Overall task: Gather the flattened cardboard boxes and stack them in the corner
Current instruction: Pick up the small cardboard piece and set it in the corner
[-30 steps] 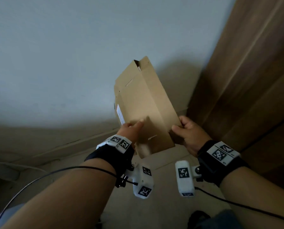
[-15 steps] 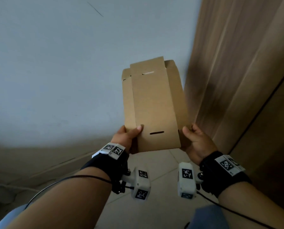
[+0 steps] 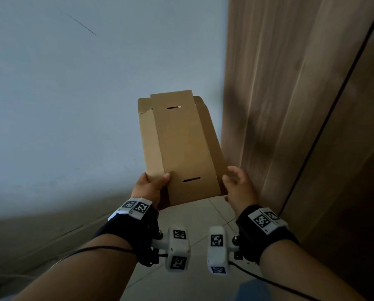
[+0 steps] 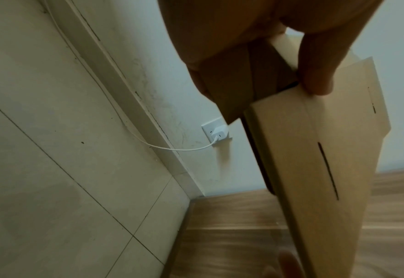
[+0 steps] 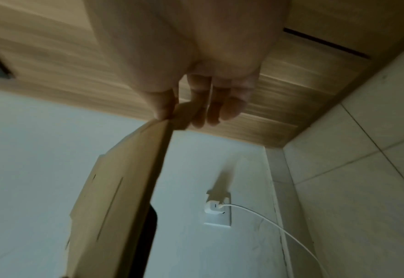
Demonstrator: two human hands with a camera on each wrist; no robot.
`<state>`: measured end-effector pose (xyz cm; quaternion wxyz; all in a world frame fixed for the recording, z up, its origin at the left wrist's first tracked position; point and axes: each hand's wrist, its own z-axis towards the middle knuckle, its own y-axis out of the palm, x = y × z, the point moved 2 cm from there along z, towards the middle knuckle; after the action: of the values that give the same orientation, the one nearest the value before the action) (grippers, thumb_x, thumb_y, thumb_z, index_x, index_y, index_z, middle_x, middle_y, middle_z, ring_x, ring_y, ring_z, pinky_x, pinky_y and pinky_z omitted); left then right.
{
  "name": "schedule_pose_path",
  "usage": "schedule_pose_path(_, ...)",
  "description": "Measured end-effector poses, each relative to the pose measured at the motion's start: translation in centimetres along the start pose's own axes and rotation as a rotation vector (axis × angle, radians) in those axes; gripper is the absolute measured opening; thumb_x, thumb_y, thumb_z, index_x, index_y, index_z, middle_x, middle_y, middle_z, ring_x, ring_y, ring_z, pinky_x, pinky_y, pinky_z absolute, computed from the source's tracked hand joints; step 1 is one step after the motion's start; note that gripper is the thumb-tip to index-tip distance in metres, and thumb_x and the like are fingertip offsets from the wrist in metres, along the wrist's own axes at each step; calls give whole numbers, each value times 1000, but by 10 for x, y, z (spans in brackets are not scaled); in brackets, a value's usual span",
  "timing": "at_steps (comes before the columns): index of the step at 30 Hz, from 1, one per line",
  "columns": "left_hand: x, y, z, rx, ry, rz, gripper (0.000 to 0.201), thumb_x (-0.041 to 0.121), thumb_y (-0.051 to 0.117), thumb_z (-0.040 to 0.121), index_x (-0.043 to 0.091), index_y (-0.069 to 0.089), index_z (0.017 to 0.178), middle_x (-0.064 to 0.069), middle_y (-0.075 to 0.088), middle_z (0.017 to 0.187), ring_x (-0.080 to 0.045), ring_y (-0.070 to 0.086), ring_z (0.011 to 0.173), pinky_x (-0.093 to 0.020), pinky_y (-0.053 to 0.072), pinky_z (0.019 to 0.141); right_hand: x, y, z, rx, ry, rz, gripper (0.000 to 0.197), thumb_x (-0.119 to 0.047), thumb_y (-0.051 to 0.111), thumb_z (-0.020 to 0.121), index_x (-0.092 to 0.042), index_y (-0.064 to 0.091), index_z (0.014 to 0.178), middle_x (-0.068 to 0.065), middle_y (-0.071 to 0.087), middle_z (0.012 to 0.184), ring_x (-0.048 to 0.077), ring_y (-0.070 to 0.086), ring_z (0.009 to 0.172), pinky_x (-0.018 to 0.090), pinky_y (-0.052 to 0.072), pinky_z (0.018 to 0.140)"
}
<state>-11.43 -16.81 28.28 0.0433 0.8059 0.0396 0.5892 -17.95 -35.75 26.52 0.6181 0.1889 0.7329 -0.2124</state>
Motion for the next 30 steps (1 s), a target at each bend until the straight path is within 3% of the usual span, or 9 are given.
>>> schedule_pose_path(2, -2, 3, 3, 34, 4, -4, 39, 16, 71, 77, 10, 56, 113, -16, 67, 109, -36, 65, 99, -53, 54, 85, -1, 2, 0, -39, -32, -42, 37, -28, 46, 93, -26, 47, 130, -10, 60, 98, 9, 58, 86, 41, 52, 92)
schedule_pose_path(5, -4, 12, 9, 35, 2, -5, 38, 18, 71, 76, 13, 56, 111, -17, 66, 113, -38, 65, 102, -58, 52, 86, 0, 8, 1, -120, 45, 26, 34, -38, 51, 89, -36, 43, 122, -6, 58, 114, 18, 58, 102, 46, 54, 90)
schedule_pose_path(8, -10, 23, 15, 36, -30, -20, 38, 22, 70, 77, 15, 54, 111, -14, 65, 113, -36, 64, 100, -59, 52, 85, 12, 10, 12, -33, 260, 311, 67, -29, 67, 82, -34, 29, 136, 1, 51, 120, 24, 56, 110, 41, 55, 85)
schedule_pose_path(12, -17, 45, 21, -12, -76, -87, 33, 20, 63, 82, 15, 52, 113, -16, 64, 118, -36, 63, 105, -58, 49, 91, 20, 17, 24, -147, 431, 552, 15, -21, 63, 86, -13, 57, 97, 8, 62, 91, 22, 62, 84, 31, 52, 67)
schedule_pose_path(17, -30, 68, 39, -153, -154, -68, 34, 12, 50, 93, 6, 48, 126, -16, 64, 109, -34, 62, 97, -54, 49, 92, 25, 14, 49, -99, 395, 565, 8, -13, 54, 92, -18, 61, 94, 6, 65, 92, 20, 61, 83, 31, 49, 65)
schedule_pose_path(21, -46, 76, 62, -197, -231, 30, 20, 21, 54, 91, 14, 57, 110, -5, 65, 95, -22, 63, 85, -38, 53, 76, 36, 1, 79, -51, 427, 519, 9, -11, 52, 93, -17, 57, 99, 6, 63, 92, 20, 60, 82, 32, 49, 65)
schedule_pose_path(25, -67, 74, 93, -194, -361, 93, 13, 21, 50, 92, 22, 53, 80, 0, 53, 77, -12, 48, 67, -25, 37, 62, 70, -27, 106, -26, 468, 415, 12, -6, 49, 94, -12, 56, 103, 8, 63, 92, 22, 60, 83, 35, 52, 64)
schedule_pose_path(27, -80, 72, 110, -169, -413, 122, 15, 18, 49, 92, 21, 52, 78, 0, 50, 73, -12, 44, 63, -24, 34, 60, 97, -41, 114, 2, 521, 351, 11, -4, 48, 94, -12, 55, 97, 9, 63, 97, 22, 60, 83, 36, 54, 61)
schedule_pose_path(30, -99, 72, 131, -142, -444, 162, 12, 17, 53, 90, 17, 56, 78, -2, 55, 74, -14, 48, 64, -24, 36, 60, 141, -57, 126, 43, 591, 297, 25, -5, 49, 93, -9, 50, 118, 13, 58, 115, 26, 58, 92, 40, 51, 75)
